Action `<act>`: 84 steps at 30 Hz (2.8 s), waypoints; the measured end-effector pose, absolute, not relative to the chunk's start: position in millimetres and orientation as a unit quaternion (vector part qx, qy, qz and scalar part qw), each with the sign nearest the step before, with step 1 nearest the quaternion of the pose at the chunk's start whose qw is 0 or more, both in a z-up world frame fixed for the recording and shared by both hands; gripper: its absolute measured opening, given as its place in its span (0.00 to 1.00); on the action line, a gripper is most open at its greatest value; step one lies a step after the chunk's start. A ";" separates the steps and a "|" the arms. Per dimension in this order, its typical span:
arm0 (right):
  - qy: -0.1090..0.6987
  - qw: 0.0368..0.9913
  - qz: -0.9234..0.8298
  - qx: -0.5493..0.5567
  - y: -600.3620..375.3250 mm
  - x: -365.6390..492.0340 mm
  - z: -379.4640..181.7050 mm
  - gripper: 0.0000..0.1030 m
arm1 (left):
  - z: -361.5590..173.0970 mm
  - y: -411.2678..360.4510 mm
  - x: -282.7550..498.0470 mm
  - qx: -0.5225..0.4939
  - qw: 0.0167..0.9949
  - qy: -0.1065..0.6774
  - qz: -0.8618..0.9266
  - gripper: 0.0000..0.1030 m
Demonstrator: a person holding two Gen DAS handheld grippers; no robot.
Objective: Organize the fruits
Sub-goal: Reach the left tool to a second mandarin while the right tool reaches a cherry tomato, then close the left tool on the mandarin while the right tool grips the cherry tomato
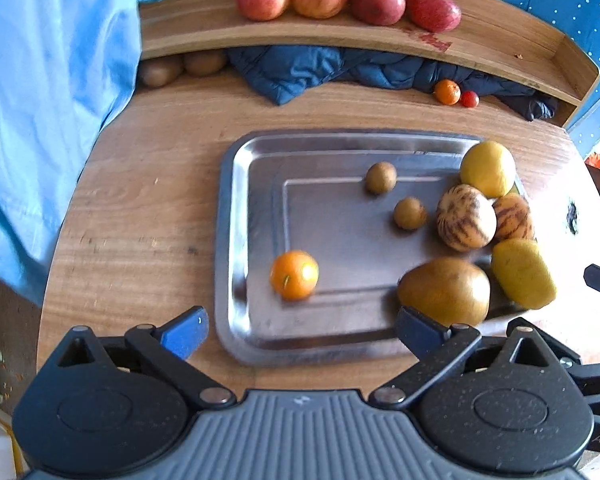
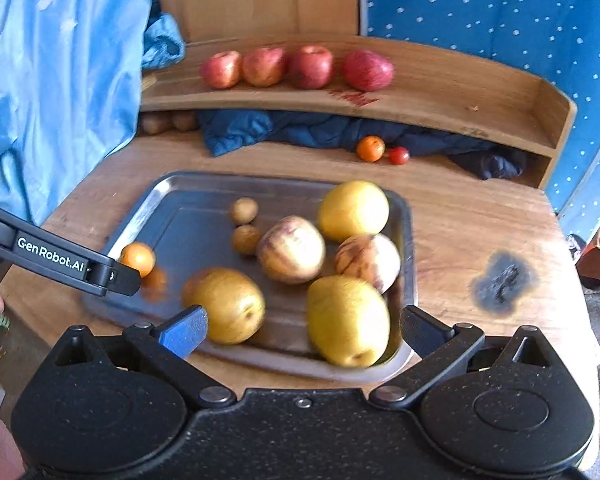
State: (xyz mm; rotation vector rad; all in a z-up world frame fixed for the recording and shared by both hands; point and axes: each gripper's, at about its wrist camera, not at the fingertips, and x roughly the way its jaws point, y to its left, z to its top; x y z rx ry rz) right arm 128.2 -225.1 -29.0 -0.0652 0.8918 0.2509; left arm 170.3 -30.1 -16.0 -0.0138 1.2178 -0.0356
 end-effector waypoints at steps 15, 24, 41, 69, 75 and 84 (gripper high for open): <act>0.411 0.911 0.038 0.013 -269.9 193.0 -32.2 0.99 | -23.8 -70.1 258.9 0.030 0.819 0.570 -0.068 0.99; 0.402 0.914 -0.011 0.050 -284.8 242.4 -45.5 0.99 | -34.4 -72.0 313.6 0.011 0.817 0.573 -0.066 0.99; 0.414 0.906 0.038 -0.078 -283.6 327.8 -77.9 0.98 | -71.2 -126.8 401.1 -0.052 0.800 0.576 -0.160 0.99; 0.427 0.896 0.079 -0.089 -255.0 375.3 -102.7 0.50 | -86.1 -131.1 424.7 -0.077 0.816 0.543 -0.185 0.69; 0.426 0.896 0.083 -0.091 -254.2 377.7 -106.0 0.42 | -86.1 -136.6 423.6 -0.083 0.812 0.543 -0.195 0.59; 0.422 0.898 0.095 -0.083 -264.1 374.8 -110.2 0.31 | -88.9 -143.5 428.7 -0.085 0.814 0.540 -0.194 0.49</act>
